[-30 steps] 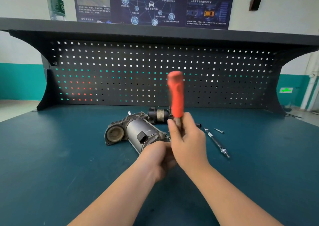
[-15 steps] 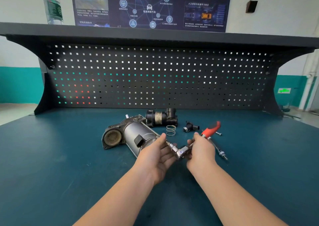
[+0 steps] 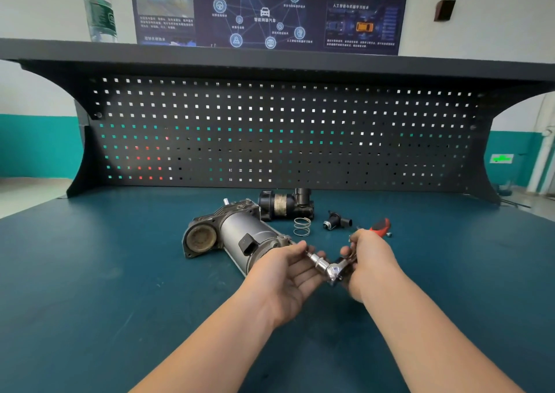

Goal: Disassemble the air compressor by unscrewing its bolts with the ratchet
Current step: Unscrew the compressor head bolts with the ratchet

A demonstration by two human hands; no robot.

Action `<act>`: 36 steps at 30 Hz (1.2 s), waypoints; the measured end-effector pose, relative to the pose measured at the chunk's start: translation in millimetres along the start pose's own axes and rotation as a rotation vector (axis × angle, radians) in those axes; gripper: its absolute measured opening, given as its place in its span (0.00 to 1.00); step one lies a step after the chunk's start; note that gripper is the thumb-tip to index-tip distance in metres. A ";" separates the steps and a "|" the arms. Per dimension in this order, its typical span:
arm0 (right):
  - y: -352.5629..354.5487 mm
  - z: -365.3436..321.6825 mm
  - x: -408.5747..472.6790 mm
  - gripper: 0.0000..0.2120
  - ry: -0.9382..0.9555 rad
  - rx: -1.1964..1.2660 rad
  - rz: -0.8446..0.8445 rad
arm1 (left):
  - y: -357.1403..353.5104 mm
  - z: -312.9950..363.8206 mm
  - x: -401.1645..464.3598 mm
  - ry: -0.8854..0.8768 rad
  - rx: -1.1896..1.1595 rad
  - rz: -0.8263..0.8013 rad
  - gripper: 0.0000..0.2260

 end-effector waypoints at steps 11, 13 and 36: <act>41.1 -12.8 -7.2 0.13 -0.062 -0.208 -0.207 | -16.1 -14.8 -16.3 0.232 0.183 -0.183 0.05; 50.2 -20.9 -6.1 0.14 -0.084 -0.275 -0.309 | -21.4 -20.3 -21.6 0.278 0.217 -0.258 0.06; 89.6 -32.1 63.2 0.16 -0.144 0.710 -0.390 | -65.6 -10.7 82.6 0.293 1.221 0.087 0.14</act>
Point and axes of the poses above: each hand's wrist, its own x-axis towards the middle knuckle, its own y-axis out of the back of the hand, z = x × y, the point moved 3 cm from there along x, towards the middle knuckle, and after that the axes turned 9 degrees about x, right-handed, at the moved point
